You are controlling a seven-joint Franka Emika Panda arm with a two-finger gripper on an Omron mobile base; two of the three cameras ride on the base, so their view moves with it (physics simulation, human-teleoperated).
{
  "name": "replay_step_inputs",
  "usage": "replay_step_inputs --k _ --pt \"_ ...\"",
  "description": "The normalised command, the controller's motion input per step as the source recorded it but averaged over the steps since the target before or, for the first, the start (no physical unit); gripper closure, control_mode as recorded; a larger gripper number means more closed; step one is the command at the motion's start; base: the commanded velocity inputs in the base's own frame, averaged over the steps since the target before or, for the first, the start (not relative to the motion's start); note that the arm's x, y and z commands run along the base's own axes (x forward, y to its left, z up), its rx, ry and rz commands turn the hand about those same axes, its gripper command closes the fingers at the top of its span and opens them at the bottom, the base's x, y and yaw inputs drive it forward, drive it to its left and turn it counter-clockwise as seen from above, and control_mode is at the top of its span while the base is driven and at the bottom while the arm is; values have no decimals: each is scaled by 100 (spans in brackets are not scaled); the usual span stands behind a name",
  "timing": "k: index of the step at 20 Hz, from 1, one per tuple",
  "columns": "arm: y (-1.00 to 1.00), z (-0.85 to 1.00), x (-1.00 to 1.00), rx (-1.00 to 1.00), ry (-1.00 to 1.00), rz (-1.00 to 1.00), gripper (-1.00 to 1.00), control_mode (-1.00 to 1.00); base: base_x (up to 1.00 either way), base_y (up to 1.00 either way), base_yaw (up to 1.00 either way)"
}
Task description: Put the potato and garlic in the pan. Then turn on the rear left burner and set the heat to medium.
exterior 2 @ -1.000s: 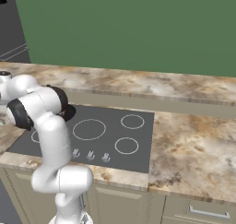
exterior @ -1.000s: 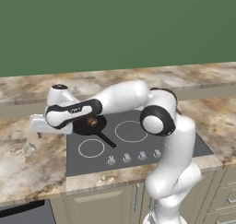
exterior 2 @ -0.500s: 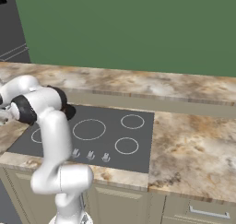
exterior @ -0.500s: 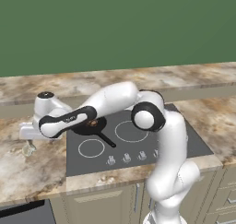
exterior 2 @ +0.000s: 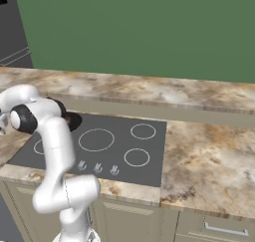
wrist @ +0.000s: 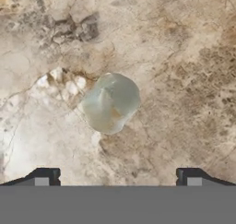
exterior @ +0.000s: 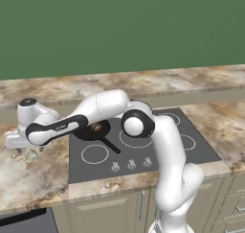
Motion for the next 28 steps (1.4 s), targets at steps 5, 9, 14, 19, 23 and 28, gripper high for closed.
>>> replay_step_inputs --k 5,9,14,19,23,28 --pt "8 -28 41 0 0 0 -100 -100 0 0 0" --pt "0 -36 50 0 0 0 -100 -100 0 0 0" --pt "1 -40 34 0 1 0 -100 -100 0 0 0" --pt "10 -9 -3 0 5 0 -100 -100 0 0 0" --pt "0 0 -18 0 3 0 -100 -100 0 0 0" --pt "-2 0 -30 0 0 0 -100 -100 0 0 0"
